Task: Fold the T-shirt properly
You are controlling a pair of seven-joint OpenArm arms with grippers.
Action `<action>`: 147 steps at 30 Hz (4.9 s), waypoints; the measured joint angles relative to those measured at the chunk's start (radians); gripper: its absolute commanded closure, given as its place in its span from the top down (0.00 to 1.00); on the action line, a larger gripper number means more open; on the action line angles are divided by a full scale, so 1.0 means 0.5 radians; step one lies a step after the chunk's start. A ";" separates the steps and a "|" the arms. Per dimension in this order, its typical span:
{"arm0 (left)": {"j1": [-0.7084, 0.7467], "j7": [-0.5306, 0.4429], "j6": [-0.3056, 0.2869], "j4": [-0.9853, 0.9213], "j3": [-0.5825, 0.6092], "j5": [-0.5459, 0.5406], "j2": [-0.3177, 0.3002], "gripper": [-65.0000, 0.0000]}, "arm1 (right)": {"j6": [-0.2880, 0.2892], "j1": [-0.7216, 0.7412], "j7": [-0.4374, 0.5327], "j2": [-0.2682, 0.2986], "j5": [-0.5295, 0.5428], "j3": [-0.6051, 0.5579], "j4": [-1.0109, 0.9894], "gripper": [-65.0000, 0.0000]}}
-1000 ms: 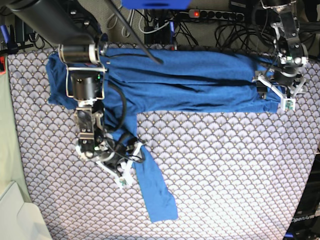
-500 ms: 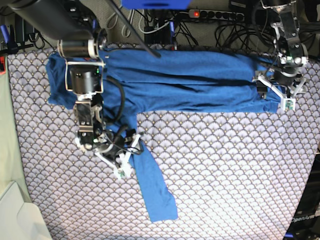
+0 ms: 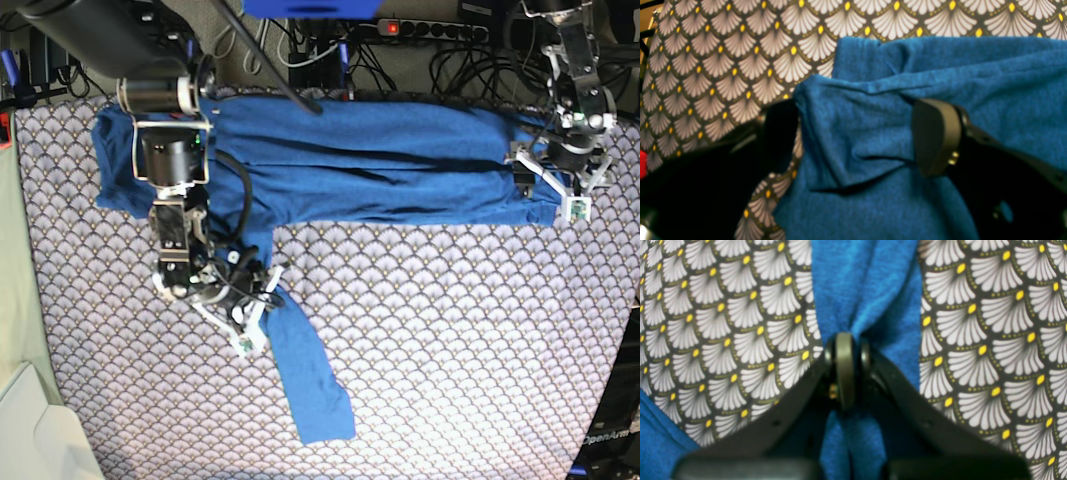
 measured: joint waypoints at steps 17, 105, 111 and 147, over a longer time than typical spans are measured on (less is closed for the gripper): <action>0.001 -0.001 0.000 -0.002 -0.002 -0.002 0.000 0.80 | 0.004 -0.403 -0.421 -0.170 0.009 -0.230 1.051 0.00; 0.011 -0.005 0.001 0.170 -0.014 -0.014 0.001 0.80 | 0.002 -0.871 -1.029 -0.166 -0.014 -0.903 2.025 0.47; 0.017 0.008 0.001 0.381 -0.015 -0.014 0.000 0.80 | 0.002 -0.891 -1.020 -0.167 0.000 -0.903 2.024 0.47; -1.536 -0.699 0.298 -1.869 1.315 0.175 0.693 0.80 | 0.008 -1.061 -1.012 0.387 0.031 0.349 2.119 0.47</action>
